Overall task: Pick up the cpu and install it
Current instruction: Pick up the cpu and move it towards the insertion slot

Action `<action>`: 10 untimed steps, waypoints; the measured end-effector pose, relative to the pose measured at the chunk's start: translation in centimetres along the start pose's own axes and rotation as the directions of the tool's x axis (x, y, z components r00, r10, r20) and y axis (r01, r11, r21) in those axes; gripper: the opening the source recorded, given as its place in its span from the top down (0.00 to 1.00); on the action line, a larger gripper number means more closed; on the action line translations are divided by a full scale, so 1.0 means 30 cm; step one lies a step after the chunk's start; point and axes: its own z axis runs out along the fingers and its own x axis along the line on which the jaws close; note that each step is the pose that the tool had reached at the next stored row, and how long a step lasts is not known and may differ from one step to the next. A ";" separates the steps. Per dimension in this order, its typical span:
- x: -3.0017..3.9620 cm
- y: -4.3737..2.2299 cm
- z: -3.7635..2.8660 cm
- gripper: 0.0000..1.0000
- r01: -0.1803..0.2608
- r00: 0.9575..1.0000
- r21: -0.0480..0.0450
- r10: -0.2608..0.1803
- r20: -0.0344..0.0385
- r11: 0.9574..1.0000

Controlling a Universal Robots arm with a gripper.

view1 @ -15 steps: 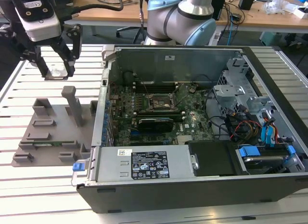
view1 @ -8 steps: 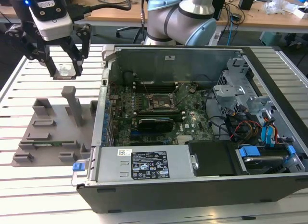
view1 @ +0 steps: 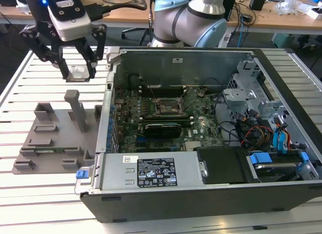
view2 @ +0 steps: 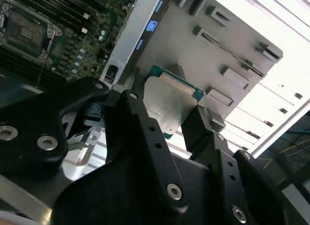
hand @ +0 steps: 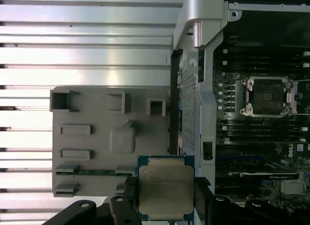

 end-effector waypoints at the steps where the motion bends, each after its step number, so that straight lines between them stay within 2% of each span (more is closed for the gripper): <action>1: -0.009 0.002 0.000 0.45 0.000 1.000 0.000 0.000 0.000 1.000; 10: -0.056 0.013 0.001 0.45 0.000 1.000 0.002 0.000 0.000 1.000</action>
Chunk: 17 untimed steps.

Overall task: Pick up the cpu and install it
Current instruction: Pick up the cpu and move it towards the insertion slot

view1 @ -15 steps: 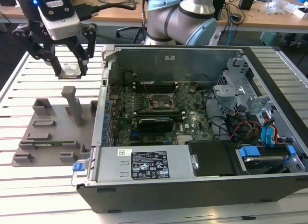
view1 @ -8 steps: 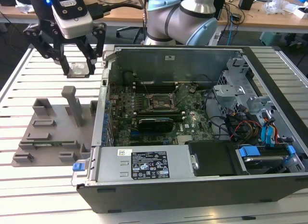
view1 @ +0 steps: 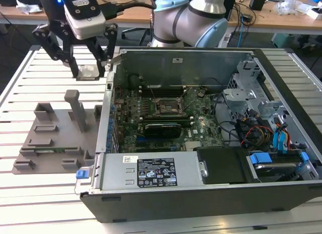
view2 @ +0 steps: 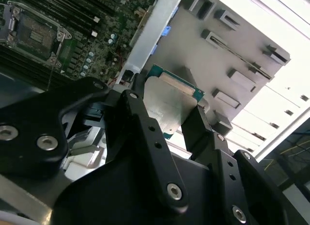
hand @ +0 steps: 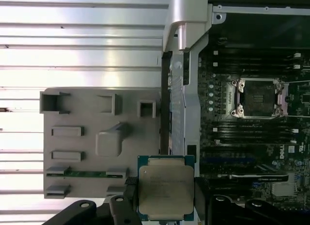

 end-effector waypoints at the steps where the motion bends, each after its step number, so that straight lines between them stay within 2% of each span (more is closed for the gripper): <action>1: -0.005 0.002 0.000 0.45 0.000 1.000 0.000 0.000 0.000 1.000; 11: -0.063 0.026 0.002 0.45 0.000 1.000 0.001 0.000 0.000 1.000; 17: -0.114 0.065 0.009 0.45 0.000 1.000 0.002 0.000 -0.003 1.000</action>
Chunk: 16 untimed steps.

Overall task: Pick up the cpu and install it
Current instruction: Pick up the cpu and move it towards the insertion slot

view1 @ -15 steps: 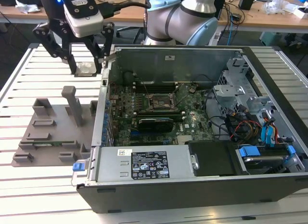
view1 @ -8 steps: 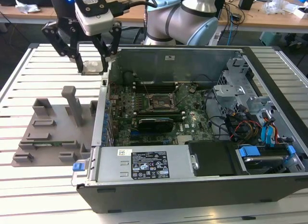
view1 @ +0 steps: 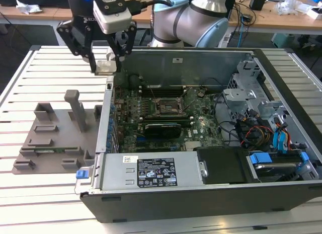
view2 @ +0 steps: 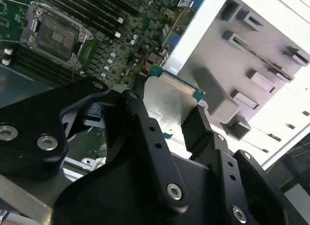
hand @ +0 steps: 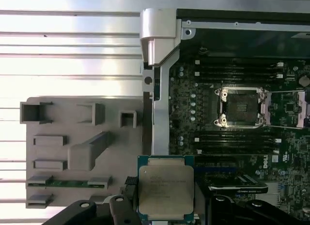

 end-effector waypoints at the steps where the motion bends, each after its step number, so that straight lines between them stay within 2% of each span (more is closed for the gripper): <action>1: -0.008 0.003 0.001 0.45 0.000 1.000 0.000 0.000 0.000 1.000; 5: -0.055 0.015 0.007 0.45 0.000 1.000 0.000 0.000 -0.002 1.000; 11: -0.149 0.023 0.012 0.45 0.000 1.000 0.000 0.000 -0.004 1.000; 13: -0.172 0.023 0.013 0.45 0.000 1.000 0.000 0.000 -0.004 1.000; 16: -0.194 0.023 0.013 0.45 0.000 1.000 0.000 0.000 -0.004 1.000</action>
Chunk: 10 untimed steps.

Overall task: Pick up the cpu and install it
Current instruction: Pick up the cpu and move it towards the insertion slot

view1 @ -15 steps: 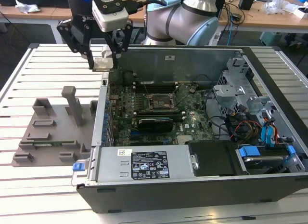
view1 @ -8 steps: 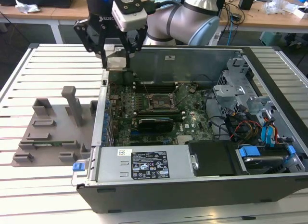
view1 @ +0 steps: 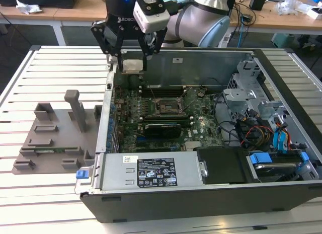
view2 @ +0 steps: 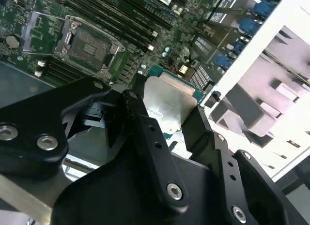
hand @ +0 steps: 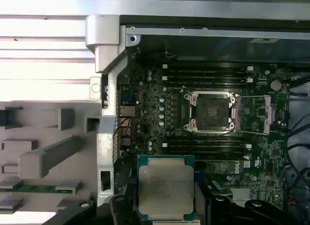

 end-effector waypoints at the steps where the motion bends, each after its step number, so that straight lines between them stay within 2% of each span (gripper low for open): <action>1: -0.051 0.000 0.002 0.45 0.000 1.000 0.000 0.000 0.000 1.000; 3: -0.148 0.000 0.005 0.45 0.000 1.000 0.000 0.000 0.000 1.000; 4: -0.159 0.001 0.005 0.45 0.000 1.000 0.000 0.000 0.000 1.000; 10: -0.192 0.001 0.006 0.45 0.000 1.000 0.001 0.000 0.000 1.000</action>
